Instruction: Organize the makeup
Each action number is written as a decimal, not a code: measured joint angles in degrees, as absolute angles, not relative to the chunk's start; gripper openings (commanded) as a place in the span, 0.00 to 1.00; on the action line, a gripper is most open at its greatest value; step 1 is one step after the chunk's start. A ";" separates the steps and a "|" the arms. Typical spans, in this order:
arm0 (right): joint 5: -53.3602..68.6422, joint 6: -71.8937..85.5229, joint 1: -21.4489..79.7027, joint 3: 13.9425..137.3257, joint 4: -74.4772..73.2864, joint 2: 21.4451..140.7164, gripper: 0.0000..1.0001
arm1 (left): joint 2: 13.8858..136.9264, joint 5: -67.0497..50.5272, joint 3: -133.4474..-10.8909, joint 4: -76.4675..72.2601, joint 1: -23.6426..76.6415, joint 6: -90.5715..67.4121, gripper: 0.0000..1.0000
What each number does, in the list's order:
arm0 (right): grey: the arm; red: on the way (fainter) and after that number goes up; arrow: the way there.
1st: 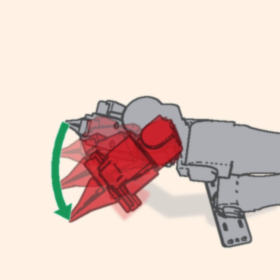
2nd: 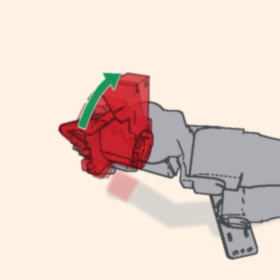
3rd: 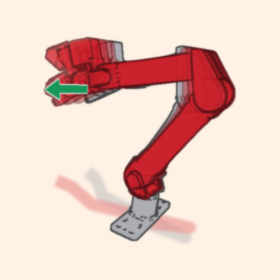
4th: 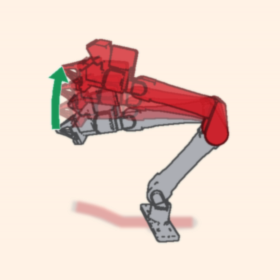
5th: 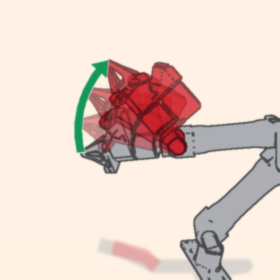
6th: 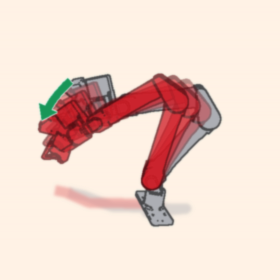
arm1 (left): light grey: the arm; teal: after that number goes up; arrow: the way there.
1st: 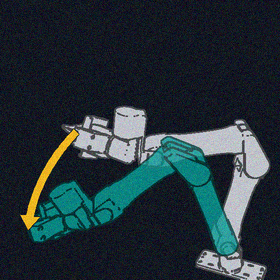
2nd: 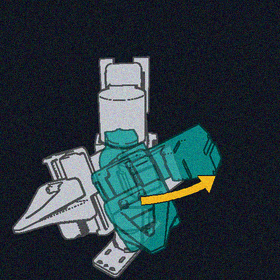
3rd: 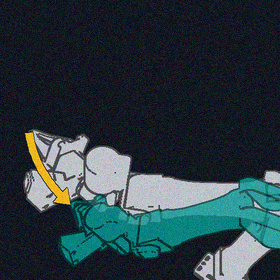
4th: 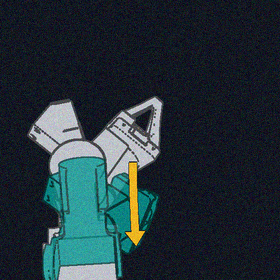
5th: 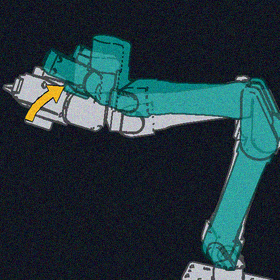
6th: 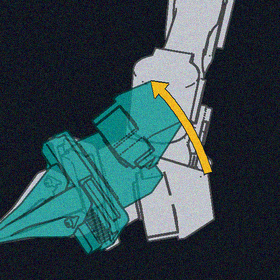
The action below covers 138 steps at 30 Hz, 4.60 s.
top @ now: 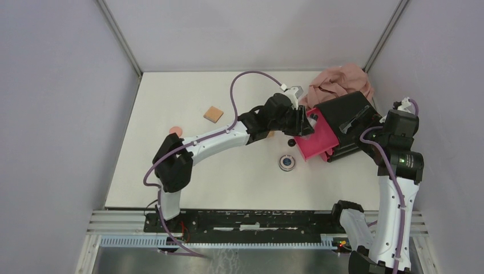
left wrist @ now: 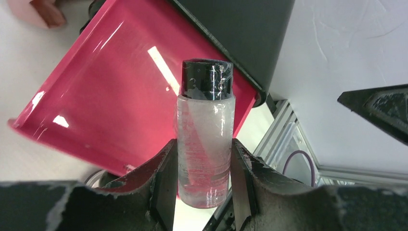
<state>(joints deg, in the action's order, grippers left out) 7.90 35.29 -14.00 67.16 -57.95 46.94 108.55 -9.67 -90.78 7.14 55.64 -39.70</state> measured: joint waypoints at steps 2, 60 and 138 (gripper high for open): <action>7.92 35.29 -14.00 67.16 -57.95 46.96 0.97 | 110.30 -10.07 -92.95 6.98 55.79 -40.07 0.19; 7.97 36.97 -14.00 66.67 -57.69 45.82 0.97 | 101.34 -1.26 -91.18 20.03 56.16 -31.07 0.64; 9.19 37.01 -14.00 67.83 -57.60 50.50 0.96 | 108.05 -12.19 -72.51 -20.95 55.09 5.23 0.30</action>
<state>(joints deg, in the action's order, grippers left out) 9.19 37.01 -14.00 67.83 -57.60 50.50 108.05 -12.19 -72.51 -20.95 55.09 5.23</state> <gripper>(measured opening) 0.970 0.429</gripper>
